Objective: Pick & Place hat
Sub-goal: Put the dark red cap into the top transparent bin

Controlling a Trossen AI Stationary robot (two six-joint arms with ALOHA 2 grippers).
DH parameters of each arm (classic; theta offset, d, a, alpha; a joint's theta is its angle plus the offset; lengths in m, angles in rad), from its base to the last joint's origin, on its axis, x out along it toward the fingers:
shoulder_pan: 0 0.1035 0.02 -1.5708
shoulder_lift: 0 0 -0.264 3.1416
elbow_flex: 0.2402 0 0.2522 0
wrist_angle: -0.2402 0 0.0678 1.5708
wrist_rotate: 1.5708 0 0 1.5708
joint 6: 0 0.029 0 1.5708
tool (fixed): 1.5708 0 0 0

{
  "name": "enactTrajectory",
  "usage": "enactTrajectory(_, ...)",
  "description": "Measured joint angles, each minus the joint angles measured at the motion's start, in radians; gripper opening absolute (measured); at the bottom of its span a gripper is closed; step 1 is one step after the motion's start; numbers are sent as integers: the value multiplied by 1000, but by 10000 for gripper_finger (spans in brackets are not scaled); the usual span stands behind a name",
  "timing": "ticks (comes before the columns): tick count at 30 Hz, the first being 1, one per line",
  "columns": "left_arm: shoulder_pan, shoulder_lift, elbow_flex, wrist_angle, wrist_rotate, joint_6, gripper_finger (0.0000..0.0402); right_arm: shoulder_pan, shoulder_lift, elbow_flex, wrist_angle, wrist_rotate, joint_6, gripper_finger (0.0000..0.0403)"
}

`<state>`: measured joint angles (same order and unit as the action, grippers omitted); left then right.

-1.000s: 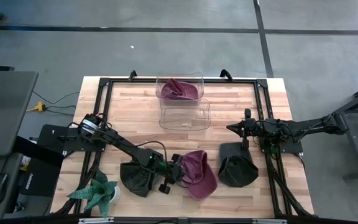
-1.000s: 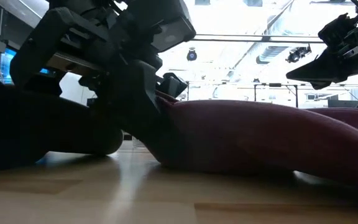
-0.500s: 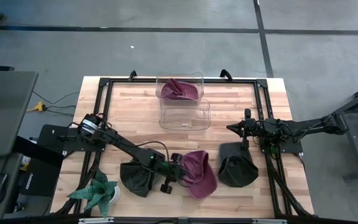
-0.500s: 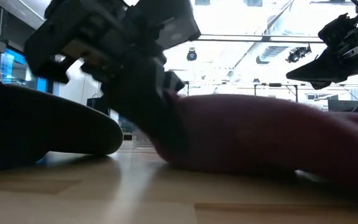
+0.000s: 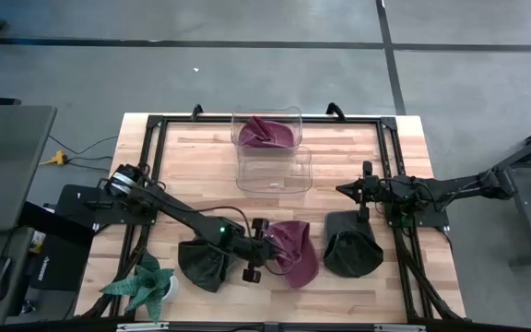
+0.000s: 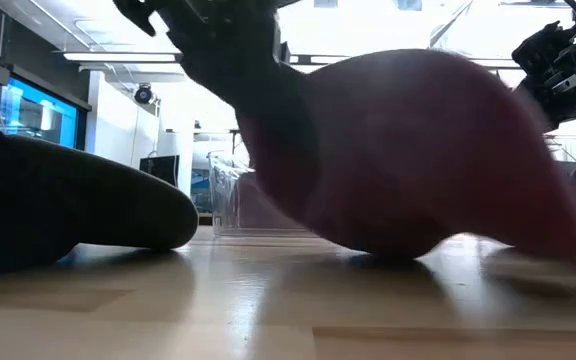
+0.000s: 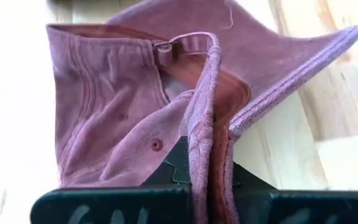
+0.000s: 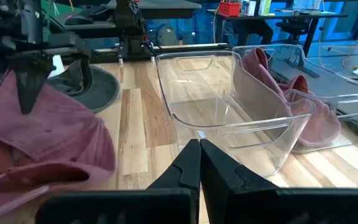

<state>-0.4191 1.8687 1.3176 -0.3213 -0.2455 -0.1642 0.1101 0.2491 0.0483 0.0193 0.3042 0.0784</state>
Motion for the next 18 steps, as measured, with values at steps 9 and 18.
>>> enactTrajectory(9, 0, -77, -1, -78, -38, -54, 0, 0, 0, 0, 0, 0, 0, 0)
enactTrajectory(18, -6, -147, -1, -132, -63, -123, 0, 0, 0, 0, 0, 0, 0, 0)
